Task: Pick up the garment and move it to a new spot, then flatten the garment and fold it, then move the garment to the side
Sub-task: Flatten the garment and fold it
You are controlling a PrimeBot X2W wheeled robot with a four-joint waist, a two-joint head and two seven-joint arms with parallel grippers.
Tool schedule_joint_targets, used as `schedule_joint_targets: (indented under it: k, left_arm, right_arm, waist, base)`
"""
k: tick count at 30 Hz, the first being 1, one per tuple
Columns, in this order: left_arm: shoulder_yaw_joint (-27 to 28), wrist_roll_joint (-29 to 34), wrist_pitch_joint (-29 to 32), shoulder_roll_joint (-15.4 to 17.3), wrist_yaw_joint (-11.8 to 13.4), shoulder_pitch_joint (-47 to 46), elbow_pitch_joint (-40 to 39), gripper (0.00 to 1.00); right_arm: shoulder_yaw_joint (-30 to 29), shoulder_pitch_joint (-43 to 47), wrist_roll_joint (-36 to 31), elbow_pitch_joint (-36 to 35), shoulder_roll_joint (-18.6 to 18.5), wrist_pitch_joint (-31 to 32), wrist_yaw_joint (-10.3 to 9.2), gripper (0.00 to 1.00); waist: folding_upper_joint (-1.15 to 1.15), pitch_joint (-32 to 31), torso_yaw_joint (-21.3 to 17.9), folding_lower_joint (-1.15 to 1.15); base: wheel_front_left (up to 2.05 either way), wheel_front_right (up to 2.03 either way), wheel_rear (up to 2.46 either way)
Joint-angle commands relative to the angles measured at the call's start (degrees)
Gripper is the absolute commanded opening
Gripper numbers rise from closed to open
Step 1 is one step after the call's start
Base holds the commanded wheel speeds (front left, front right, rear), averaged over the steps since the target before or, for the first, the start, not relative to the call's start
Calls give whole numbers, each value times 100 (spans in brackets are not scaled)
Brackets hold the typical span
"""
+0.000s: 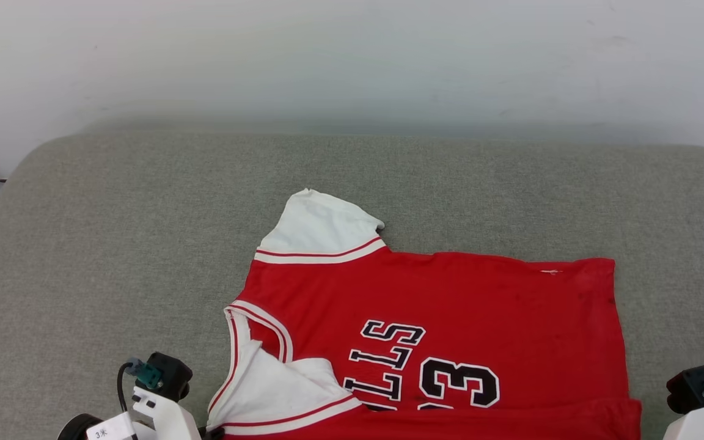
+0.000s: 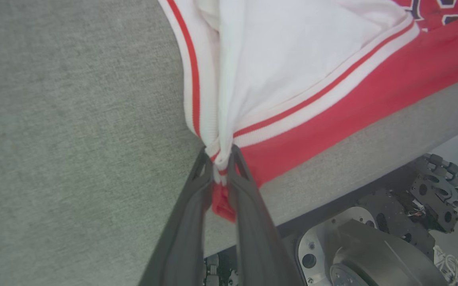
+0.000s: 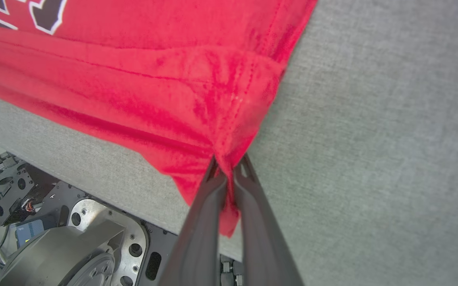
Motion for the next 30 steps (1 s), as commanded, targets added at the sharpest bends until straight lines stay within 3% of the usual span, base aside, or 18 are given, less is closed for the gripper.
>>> schedule_joint_targets:
  k: [1, 2, 3, 4, 5, 14, 23, 26, 30]
  left_arm:
    - [9, -36, -42, -33, -10, -2, 124, 0]
    - [-2, -3, -50, -43, -19, -30, 204, 0]
    - [-13, 36, -63, -47, -22, -60, 262, 3]
    - [3, 57, -125, -66, -25, -82, 297, 71]
    - [32, 67, -183, -86, -26, -101, 325, 100]
    - [170, 317, -604, 84, 119, -167, 28, 100]
    - [605, 747, -1368, 144, 523, -623, -199, 100]
    - [679, 892, -1506, 56, 517, -921, -152, 100]
    - [721, 970, -1404, -87, 319, -1496, 84, 100]
  right_arm:
    - [-6, -22, -74, 109, 66, -23, -11, 0]
    - [7, -53, -100, 167, 133, -63, -11, 0]
    - [0, -91, -127, 211, 193, -126, -11, 10]
    - [-23, -110, -115, 256, 241, -184, -11, 43]
    - [-70, -114, -108, 288, 283, -272, -11, 100]
    - [-657, 26, -519, -28, 515, -1339, -8, 100]
    - [-1589, -230, -1815, -493, 1471, -3077, -9, 100]
    - [-1719, -314, -2283, -758, 1750, -3517, -8, 100]
    - [-1657, -320, -2916, -1119, 2037, -4019, -9, 100]
  waist:
    - [0, 28, -9, 0]
    - [0, 38, -7, 0]
    - [0, 42, -3, 0]
    - [0, 38, 7, 0]
    - [0, 22, 25, 0]
    - [0, -209, 129, 0]
    - [0, -235, 9, 0]
    - [0, -153, -71, 0]
    - [0, 58, -221, 0]
  base:
    - [0, 0, 0]
    - [0, 0, 0]
    - [0, 0, 0]
    - [0, 0, 0]
    - [0, 0, 0]
    - [0, 0, 0]
    - [0, 0, 0]
    - [0, 0, 0]
    - [0, 0, 0]
